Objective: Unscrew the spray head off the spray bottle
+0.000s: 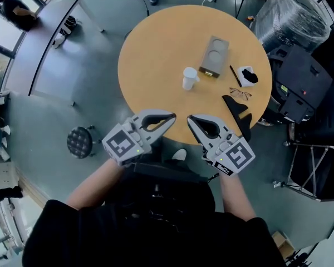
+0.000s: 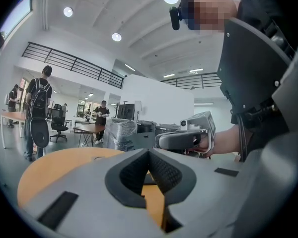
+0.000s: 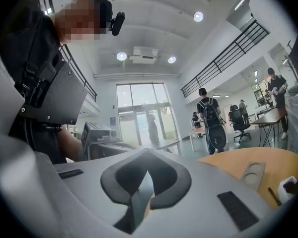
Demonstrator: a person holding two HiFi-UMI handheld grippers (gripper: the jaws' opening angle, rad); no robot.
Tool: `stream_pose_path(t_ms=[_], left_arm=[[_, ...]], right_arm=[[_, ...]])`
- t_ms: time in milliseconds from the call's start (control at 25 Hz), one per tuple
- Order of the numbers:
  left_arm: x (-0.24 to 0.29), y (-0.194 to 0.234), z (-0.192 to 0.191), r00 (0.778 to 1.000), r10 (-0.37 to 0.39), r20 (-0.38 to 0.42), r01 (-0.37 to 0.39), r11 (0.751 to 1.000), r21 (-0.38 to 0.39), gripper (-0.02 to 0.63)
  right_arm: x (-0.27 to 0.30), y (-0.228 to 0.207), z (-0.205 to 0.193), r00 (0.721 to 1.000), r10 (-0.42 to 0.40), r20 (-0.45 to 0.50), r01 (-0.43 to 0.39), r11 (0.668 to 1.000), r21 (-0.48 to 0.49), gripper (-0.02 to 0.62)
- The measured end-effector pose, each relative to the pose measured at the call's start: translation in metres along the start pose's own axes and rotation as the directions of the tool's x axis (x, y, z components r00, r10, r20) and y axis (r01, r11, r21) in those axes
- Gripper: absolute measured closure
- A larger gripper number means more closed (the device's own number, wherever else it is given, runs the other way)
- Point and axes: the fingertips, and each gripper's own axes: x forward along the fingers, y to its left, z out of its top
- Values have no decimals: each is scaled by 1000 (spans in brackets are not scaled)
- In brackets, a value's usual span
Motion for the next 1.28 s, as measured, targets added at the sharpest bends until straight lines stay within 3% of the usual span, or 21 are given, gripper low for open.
stream_pose_path(t_ms=[320,760,1080,1280], left_arm=[[-4,57,-13,997,-79,-26,80,996,39,597],[-1,167,-20,976,-216,-29,217,976,21,596],[2,234,-33,956,-290,-44,290,957,4,595],[18,253,-49,941,-333,-56,333,943,-12,594]], right_arm=[[50,-30,-8,996,-88,-26,88,996,6,607],[139,-91,-15,975,-211,-71,213,977,21,607],[189,-131,-29,950,-295,-105,301,953,42,607],[195,-153,-42,930,-349,-118,357,933,53,607]])
